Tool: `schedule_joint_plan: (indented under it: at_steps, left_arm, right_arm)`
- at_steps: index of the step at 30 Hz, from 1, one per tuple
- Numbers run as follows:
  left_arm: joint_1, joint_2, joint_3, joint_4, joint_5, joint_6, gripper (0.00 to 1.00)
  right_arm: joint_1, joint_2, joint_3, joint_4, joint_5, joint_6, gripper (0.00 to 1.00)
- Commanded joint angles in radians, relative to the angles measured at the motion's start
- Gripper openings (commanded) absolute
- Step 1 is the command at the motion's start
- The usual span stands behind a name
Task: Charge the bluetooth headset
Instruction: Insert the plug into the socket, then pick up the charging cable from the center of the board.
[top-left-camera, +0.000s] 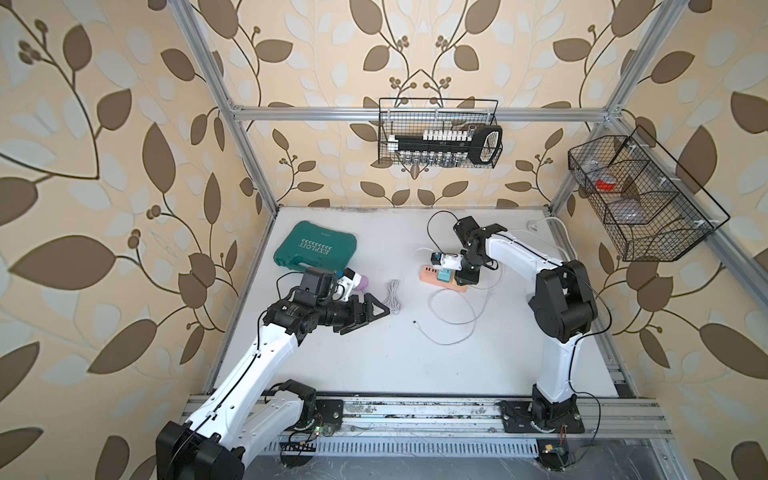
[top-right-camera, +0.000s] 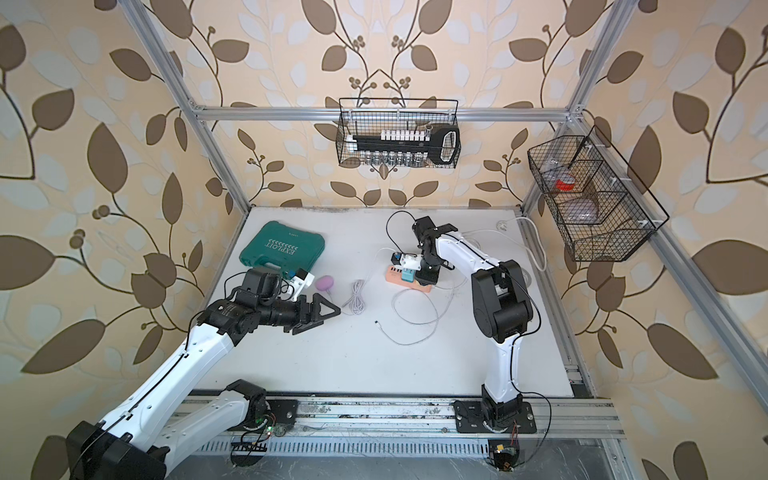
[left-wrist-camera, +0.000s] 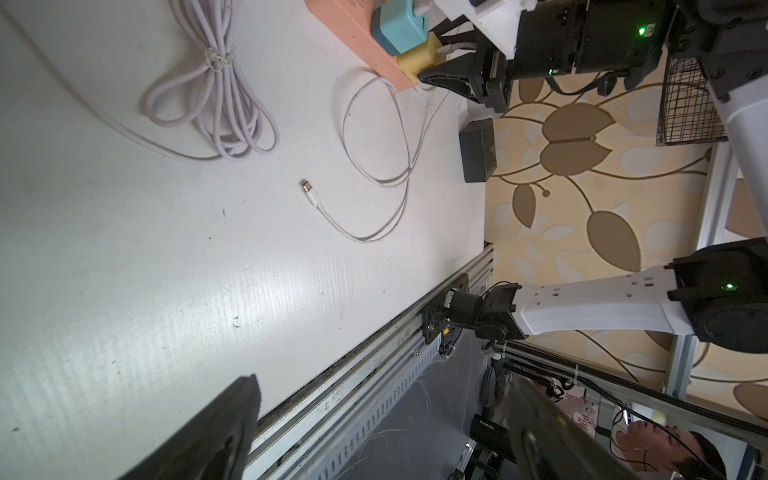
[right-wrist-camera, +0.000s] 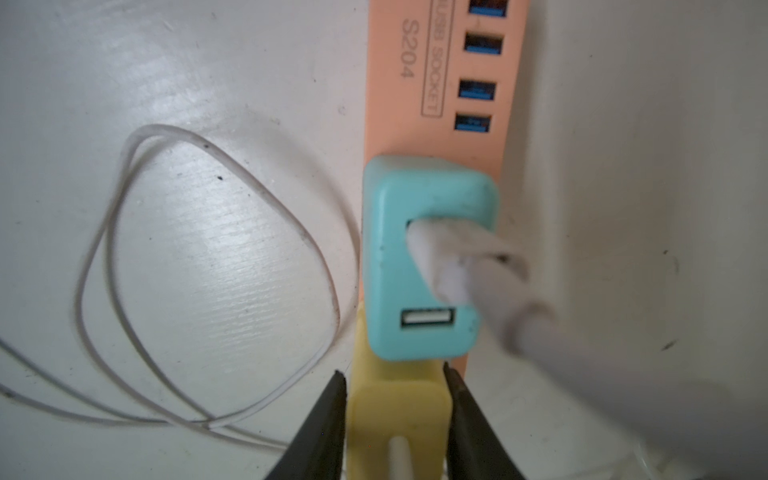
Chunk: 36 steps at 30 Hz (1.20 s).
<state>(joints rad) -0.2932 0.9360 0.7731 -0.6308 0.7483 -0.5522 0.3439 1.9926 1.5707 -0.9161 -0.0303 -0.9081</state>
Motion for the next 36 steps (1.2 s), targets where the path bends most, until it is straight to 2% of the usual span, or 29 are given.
schedule_joint_plan:
  at_steps: [1, 11, 15, 20, 23, 26, 32, 34, 36]
  left_arm:
    - [0.003, -0.017, 0.038, -0.006, -0.012, -0.003, 0.95]
    - [0.002, -0.026, 0.047, -0.027, -0.018, -0.002, 0.95]
    - [0.002, -0.034, 0.054, -0.032, -0.020, -0.008, 0.95]
    - [0.002, -0.043, 0.057, -0.033, -0.019, -0.023, 0.94]
    - [0.002, -0.056, 0.058, -0.048, -0.035, -0.023, 0.94]
    - [0.003, -0.056, 0.054, -0.055, -0.047, -0.024, 0.94]
    - [0.003, -0.053, 0.037, -0.052, -0.083, -0.047, 0.94]
    - [0.002, -0.050, 0.038, -0.059, -0.098, -0.054, 0.93]
    - [0.002, -0.055, 0.040, -0.074, -0.119, -0.059, 0.93]
  right_arm:
    - [-0.005, -0.028, -0.003, 0.012, -0.015, 0.018, 0.39]
    - [-0.024, -0.142, -0.027, 0.027, 0.002, 0.026, 0.44]
    - [-0.032, -0.194, -0.051, 0.044, 0.006, 0.026, 0.51]
    - [-0.034, -0.220, -0.063, 0.069, -0.011, 0.060, 0.51]
    - [-0.032, -0.298, -0.099, 0.128, -0.018, 0.097, 0.49]
    - [0.000, -0.401, -0.158, 0.197, 0.030, 0.130, 0.48]
    - [0.127, -0.604, -0.319, 0.298, 0.056, 0.259, 0.44]
    - [0.170, -0.662, -0.368, 0.324, 0.039, 0.355, 0.43]
    - [0.187, -0.703, -0.400, 0.347, 0.016, 0.506, 0.42]
